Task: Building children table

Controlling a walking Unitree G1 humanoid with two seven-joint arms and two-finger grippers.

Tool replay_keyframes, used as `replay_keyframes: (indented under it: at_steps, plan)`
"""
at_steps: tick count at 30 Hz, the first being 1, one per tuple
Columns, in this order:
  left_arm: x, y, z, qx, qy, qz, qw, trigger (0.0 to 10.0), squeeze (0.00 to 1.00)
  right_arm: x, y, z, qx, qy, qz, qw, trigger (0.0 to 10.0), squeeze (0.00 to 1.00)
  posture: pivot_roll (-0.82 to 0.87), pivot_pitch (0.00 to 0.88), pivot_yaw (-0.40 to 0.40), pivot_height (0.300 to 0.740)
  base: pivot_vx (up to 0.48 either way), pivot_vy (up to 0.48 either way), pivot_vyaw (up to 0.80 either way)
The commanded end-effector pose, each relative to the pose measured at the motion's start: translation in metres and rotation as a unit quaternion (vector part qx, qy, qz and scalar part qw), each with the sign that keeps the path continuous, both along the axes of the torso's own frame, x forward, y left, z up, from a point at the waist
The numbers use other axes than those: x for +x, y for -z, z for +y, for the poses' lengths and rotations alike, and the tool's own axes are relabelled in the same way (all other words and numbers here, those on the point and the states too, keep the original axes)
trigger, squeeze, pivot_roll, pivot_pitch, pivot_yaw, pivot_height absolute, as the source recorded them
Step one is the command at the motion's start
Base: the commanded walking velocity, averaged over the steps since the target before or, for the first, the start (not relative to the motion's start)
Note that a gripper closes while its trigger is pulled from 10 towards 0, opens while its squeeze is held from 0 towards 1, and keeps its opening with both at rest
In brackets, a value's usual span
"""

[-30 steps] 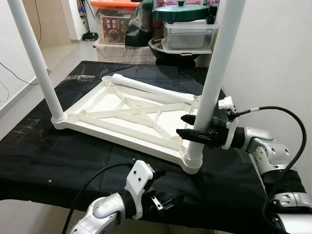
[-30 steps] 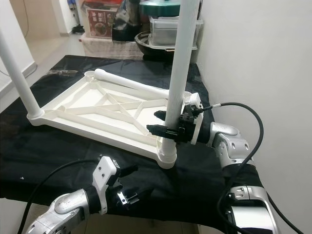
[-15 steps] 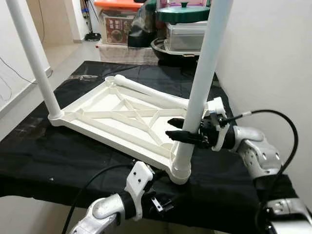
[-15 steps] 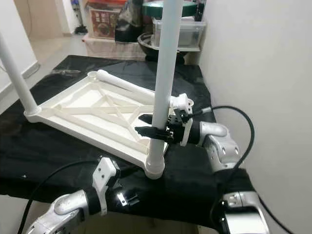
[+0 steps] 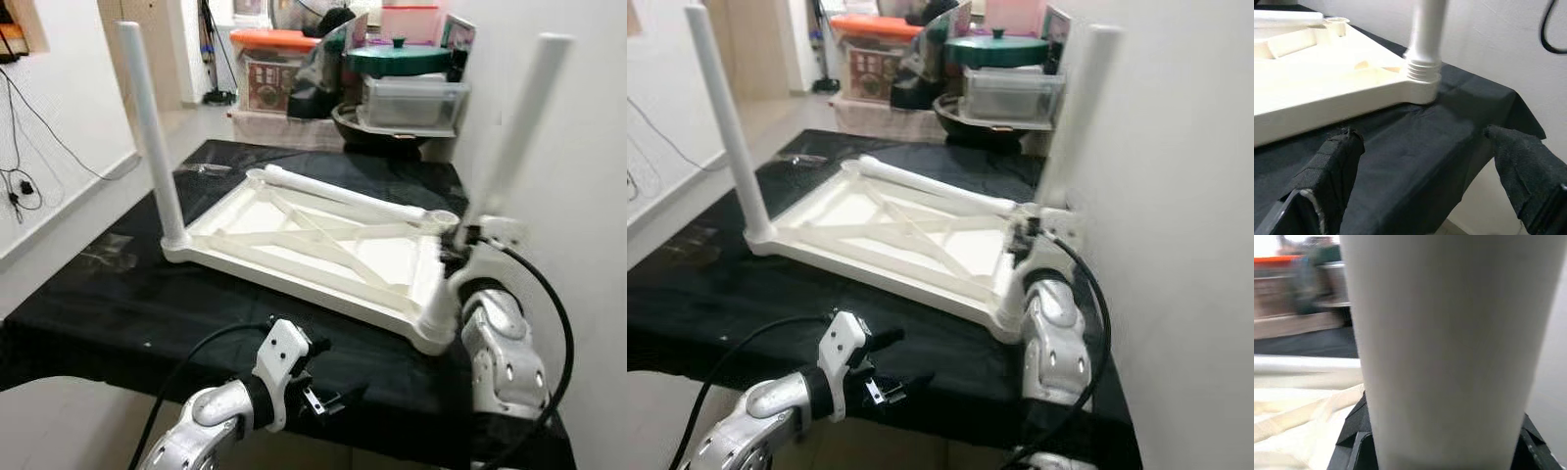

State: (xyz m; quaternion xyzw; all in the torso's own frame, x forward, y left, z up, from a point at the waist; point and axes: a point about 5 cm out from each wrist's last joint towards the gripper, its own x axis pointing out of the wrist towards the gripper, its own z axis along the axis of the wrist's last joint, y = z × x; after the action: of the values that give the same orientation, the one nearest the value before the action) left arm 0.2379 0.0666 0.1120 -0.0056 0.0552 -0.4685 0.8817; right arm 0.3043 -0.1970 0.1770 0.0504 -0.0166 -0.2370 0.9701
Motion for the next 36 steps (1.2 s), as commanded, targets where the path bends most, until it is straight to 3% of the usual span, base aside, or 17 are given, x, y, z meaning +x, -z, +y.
replay_keyframes:
  at_steps: [1,4,5,6,7,12,13,16,18,21,24,26,27,29,30,34,36]
  plan:
    - [0.002,0.001,-0.003,0.006,0.005,-0.005,1.000,10.0,0.00,-0.010,0.014,-0.007,0.040,0.068,0.023,0.997,0.0,0.00,0.19,0.000,-0.021,0.740,0.000,0.000,0.00]
    - [0.003,0.003,-0.005,0.006,0.005,-0.007,1.000,10.0,0.00,-0.004,0.014,0.017,0.058,0.067,0.023,0.996,1.4,0.00,0.19,0.000,-0.021,0.740,0.000,0.000,0.00]
    - [0.005,0.003,-0.006,0.006,0.004,-0.007,1.000,10.0,0.00,0.002,0.013,0.030,0.059,0.040,0.013,0.997,10.0,0.00,0.19,0.000,-0.028,0.740,0.000,0.000,0.00]
    - [0.005,0.003,-0.006,0.006,0.004,-0.007,1.000,10.0,0.00,0.002,0.013,0.030,0.059,0.040,0.013,0.997,10.0,0.00,0.19,0.000,-0.028,0.740,0.000,0.000,0.00]
    - [0.006,0.004,-0.007,0.006,0.005,-0.009,1.000,10.0,0.00,0.007,0.012,0.040,0.063,0.008,0.000,0.998,10.0,1.00,0.19,0.000,-0.029,0.740,0.000,0.000,0.00]
    - [0.007,0.005,-0.009,0.005,0.006,-0.011,1.000,10.0,0.00,0.010,0.008,0.042,0.032,-0.037,-0.030,0.998,10.0,1.00,0.19,0.000,-0.031,0.740,0.000,0.000,0.00]
    - [0.007,0.005,-0.010,0.005,0.008,-0.011,1.000,10.0,0.00,0.013,0.008,0.034,0.027,-0.092,-0.048,0.994,10.0,0.00,0.17,0.000,-0.031,0.740,0.000,0.000,0.00]
    - [0.006,0.005,-0.011,0.002,0.010,-0.011,1.000,10.0,0.00,0.016,0.011,0.012,0.022,-0.198,-0.054,0.979,10.0,0.00,0.17,0.000,-0.030,0.740,0.000,0.000,0.00]
    - [0.006,0.005,-0.011,0.002,0.010,-0.011,1.000,10.0,0.00,0.016,0.011,0.012,0.022,-0.198,-0.054,0.979,10.0,0.00,0.17,0.000,-0.030,0.740,0.000,0.000,0.00]
    - [0.005,0.005,-0.012,0.000,0.012,-0.009,1.000,10.0,0.00,0.019,0.011,-0.008,0.008,-0.344,-0.028,0.938,10.0,0.00,0.17,0.000,-0.031,0.740,0.000,0.000,0.00]
    - [0.005,0.005,-0.012,0.000,0.013,-0.009,1.000,10.0,0.00,0.019,0.009,-0.009,0.011,-0.389,-0.021,0.921,10.0,0.00,0.17,0.000,-0.033,0.740,0.000,0.000,0.00]
    - [0.003,0.005,-0.011,-0.001,0.013,-0.009,1.000,10.0,0.00,0.021,0.005,0.001,-0.001,-0.507,0.005,0.862,10.0,0.00,0.19,0.000,-0.047,0.740,0.000,0.000,0.00]
    - [0.003,0.005,-0.011,-0.001,0.013,-0.009,1.000,10.0,0.00,0.021,0.005,0.001,-0.001,-0.507,0.005,0.862,10.0,0.00,0.19,0.000,-0.047,0.740,0.000,0.000,0.00]
    - [0.002,0.005,-0.011,-0.002,0.013,-0.009,1.000,10.0,0.00,0.023,0.005,0.006,-0.012,-0.547,0.021,0.837,10.0,0.00,0.19,0.000,-0.050,0.740,0.000,0.000,0.00]
    - [0.000,0.005,-0.010,-0.002,0.012,-0.009,1.000,10.0,0.00,0.024,0.005,0.013,-0.020,-0.587,0.037,0.808,10.0,0.00,0.20,0.000,-0.058,0.740,0.000,0.000,0.00]
    - [-0.002,0.005,-0.009,-0.002,0.010,-0.009,1.000,10.0,0.00,0.034,0.009,0.022,-0.065,-0.607,0.066,0.789,10.0,0.00,0.21,0.000,-0.066,0.740,0.000,0.000,0.00]
    - [-0.003,0.005,-0.009,-0.002,0.010,-0.010,1.000,10.0,0.00,0.041,0.010,0.021,-0.076,-0.592,0.070,0.799,10.0,0.00,0.22,0.000,-0.067,0.740,0.000,0.000,0.00]
